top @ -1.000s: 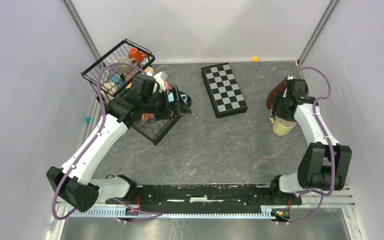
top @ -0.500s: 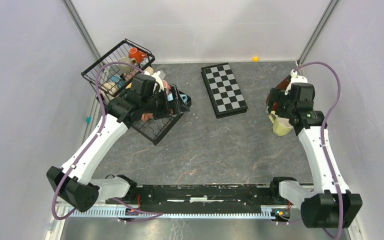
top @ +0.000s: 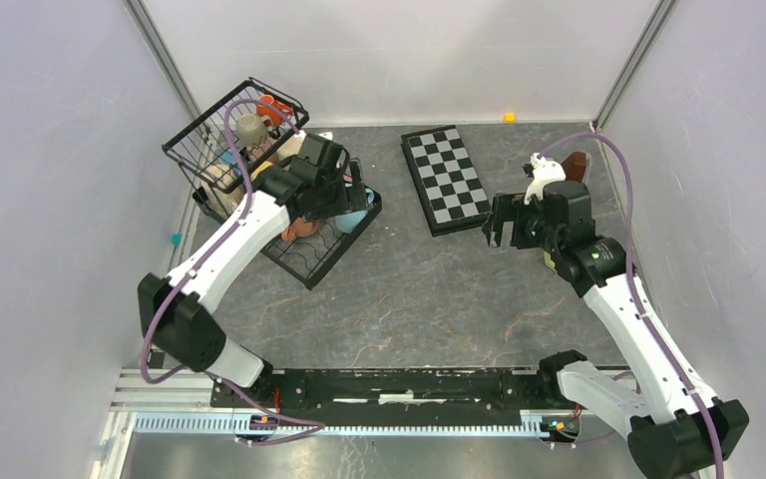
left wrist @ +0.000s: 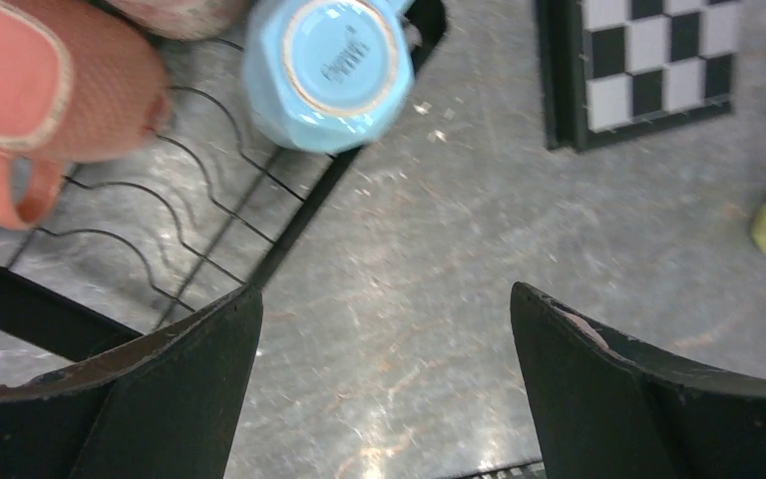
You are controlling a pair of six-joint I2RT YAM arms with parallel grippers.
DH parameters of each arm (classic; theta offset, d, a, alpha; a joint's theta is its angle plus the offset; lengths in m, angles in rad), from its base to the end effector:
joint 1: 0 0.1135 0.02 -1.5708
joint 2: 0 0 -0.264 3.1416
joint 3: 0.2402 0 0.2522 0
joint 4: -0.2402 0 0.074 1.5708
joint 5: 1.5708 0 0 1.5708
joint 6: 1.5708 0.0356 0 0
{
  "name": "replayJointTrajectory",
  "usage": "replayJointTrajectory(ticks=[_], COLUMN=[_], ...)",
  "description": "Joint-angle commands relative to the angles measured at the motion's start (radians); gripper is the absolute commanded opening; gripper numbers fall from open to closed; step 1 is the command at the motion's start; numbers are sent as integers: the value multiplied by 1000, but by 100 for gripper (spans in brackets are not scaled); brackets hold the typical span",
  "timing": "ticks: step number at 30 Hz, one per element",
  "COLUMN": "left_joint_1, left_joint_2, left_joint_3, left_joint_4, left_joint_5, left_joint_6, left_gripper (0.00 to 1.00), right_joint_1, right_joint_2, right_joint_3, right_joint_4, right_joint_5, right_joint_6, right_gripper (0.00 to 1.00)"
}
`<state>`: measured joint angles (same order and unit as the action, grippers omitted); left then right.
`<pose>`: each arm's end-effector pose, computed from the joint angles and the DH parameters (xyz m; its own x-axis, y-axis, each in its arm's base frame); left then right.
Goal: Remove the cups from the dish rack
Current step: Unload the cup from the dish rack.
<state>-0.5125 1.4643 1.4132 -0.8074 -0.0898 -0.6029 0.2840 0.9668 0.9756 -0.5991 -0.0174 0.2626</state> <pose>0.2728 -0.1498 0.3406 -0.7913 -0.2028 -0.5768 -0.0138 0.9491 -0.3147 0.1971 0.0582 0.3319 -0.5923 0.0975 -0.7998 -0.1452 0.9635 0.2250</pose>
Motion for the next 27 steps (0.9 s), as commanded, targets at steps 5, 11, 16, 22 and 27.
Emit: replayJointTrajectory(ticks=[5, 11, 16, 22, 27], left_joint_1=[-4, -2, 6, 15, 18], left_joint_2=[214, 385, 479, 525, 550], left_joint_3=[198, 360, 437, 439, 421], left_joint_4=[-52, -117, -154, -162, -148], left_joint_5=[-229, -259, -271, -270, -247], left_joint_6=[102, 126, 118, 89, 61], left_gripper=[100, 100, 100, 100, 100], right_joint_1=[50, 55, 54, 56, 56], right_joint_2=[-66, -82, -92, -94, -94], right_joint_3=[-77, -93, -104, -128, -147], right_joint_4=[93, 106, 111, 131, 144], right_joint_5=[-53, -65, -59, -80, -97], right_joint_6=[33, 37, 33, 41, 45], right_gripper=[98, 98, 98, 98, 98])
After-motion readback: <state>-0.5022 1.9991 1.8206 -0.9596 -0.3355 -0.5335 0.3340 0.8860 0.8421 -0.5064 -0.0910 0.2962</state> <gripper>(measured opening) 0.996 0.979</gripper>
